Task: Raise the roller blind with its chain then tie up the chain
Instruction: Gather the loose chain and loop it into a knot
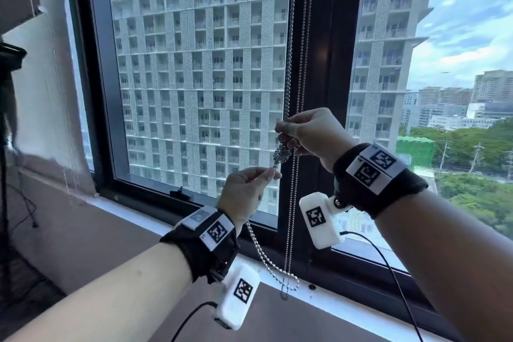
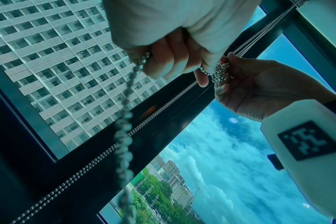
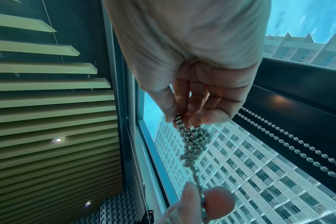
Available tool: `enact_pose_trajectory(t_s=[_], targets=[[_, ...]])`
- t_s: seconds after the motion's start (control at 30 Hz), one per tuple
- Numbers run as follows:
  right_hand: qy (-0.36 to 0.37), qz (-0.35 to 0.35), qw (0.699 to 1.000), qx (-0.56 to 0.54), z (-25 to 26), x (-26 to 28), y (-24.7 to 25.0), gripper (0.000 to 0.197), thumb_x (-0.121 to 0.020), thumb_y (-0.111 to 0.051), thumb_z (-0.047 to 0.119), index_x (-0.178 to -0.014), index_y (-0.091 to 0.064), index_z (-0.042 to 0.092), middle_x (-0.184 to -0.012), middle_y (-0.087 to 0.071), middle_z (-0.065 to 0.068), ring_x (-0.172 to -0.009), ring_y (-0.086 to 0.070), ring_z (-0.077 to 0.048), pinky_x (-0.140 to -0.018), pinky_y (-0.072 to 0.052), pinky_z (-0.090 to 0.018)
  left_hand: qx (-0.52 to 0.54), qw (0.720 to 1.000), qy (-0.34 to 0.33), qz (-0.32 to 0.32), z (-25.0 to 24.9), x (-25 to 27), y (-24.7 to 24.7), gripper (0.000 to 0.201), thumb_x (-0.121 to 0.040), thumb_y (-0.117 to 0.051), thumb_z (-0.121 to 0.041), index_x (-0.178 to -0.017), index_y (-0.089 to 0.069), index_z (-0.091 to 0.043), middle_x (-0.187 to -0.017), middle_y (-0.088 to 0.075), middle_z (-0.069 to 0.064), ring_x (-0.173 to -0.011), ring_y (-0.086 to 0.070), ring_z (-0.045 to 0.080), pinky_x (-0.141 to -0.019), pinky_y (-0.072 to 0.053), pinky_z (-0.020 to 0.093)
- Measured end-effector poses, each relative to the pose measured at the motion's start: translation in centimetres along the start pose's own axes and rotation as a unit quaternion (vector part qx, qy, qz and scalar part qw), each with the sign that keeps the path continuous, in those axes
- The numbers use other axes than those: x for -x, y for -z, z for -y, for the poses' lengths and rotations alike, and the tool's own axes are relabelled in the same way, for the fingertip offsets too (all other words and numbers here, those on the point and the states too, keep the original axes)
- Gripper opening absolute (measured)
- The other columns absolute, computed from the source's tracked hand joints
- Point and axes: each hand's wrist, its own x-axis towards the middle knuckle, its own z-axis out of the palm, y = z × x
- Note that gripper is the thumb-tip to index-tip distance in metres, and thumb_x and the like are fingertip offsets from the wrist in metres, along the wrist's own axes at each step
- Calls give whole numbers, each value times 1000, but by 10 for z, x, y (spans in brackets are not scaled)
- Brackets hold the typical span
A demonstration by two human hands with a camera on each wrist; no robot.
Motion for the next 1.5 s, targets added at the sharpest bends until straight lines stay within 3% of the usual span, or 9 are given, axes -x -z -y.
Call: enact_pose_trajectory(t_s=[0.23, 0.37, 0.47, 0.57, 0.7, 0.8, 0.97, 1.13, 1.5], targets=[[18, 7, 1000, 21, -5, 6, -2, 17, -86, -74, 26, -92, -77, 10, -76, -73, 4, -65, -61, -5, -57, -54, -24, -8, 1000, 13, 22, -2, 2, -4, 18, -87, -63, -32, -83, -74, -18, -54, -32, 6, -44, -20, 16, -40, -17, 26], [-18, 61, 998, 8, -12, 10, -8, 21, -89, -70, 27, -96, -74, 7, -89, -75, -7, -75, -71, -18, -76, -63, -43, 2, 999, 25, 31, 0, 1, -5, 23, -88, -63, -27, -89, -71, -5, -51, -44, 4, -44, -32, 16, -41, -27, 24], [-43, 105, 993, -38, -19, 16, -14, 21, -95, -62, 21, -98, -71, 3, -87, -71, -16, -77, -71, -28, -81, -60, -51, -38, 999, 24, 17, -6, -1, -5, 17, -87, -64, -21, -86, -71, -5, -67, -69, 11, -59, -58, 23, -58, -47, 33], [-22, 89, 995, -31, -24, 17, -19, 21, -97, -59, 22, -99, -71, 5, -88, -71, -13, -77, -70, -23, -84, -60, -47, -151, 988, 1, -20, -14, -7, -5, 20, -88, -62, -23, -84, -71, -6, -85, -71, 19, -73, -59, 26, -69, -45, 36], [-26, 91, 993, -71, -27, 20, -26, 17, -99, -55, 20, -96, -67, 8, -77, -64, -10, -62, -66, -21, -79, -58, -48, -210, 967, -70, -123, -39, -20, -11, 26, -90, -55, -26, -105, -63, -7, -90, -66, 9, -72, -57, 16, -61, -44, 27], [-32, 115, 986, -117, -27, 26, -30, 17, -101, -52, 24, -92, -64, 16, -69, -53, -7, -47, -54, -17, -53, -55, -35, -168, 976, -107, -91, -67, -29, -18, 24, -91, -54, -29, -104, -66, -12, -99, -70, 12, -89, -66, 26, -74, -53, 37], [-41, 160, 973, -162, -29, 31, -24, 17, -100, -52, 27, -104, -61, 13, -63, -48, -2, -42, -35, -9, -39, -33, -19, 39, 994, -97, -16, -97, -39, -14, 23, -94, -54, -22, -88, -68, -5, -60, -60, 4, -57, -58, 21, -58, -45, 35], [-62, 155, 963, -212, -26, 27, -2, 11, -93, -64, 15, -100, -64, 7, -63, -49, -1, -45, -33, -8, -37, -27, -18, 76, 994, -70, 30, -104, -40, 3, 26, -97, -46, -20, -80, -60, -7, -53, -40, -3, -44, -30, 10, -45, -23, 26], [-72, 81, 963, -246, 48, 12, 20, 8, -95, -54, 3, -99, -60, 0, -72, -54, -5, -51, -40, -8, -43, -38, -16, 5, 1000, -17, 11, -111, -34, -5, 28, -93, -44, -9, -106, -60, 9, -65, -69, 15, -46, -53, 16, -41, -39, 23]])
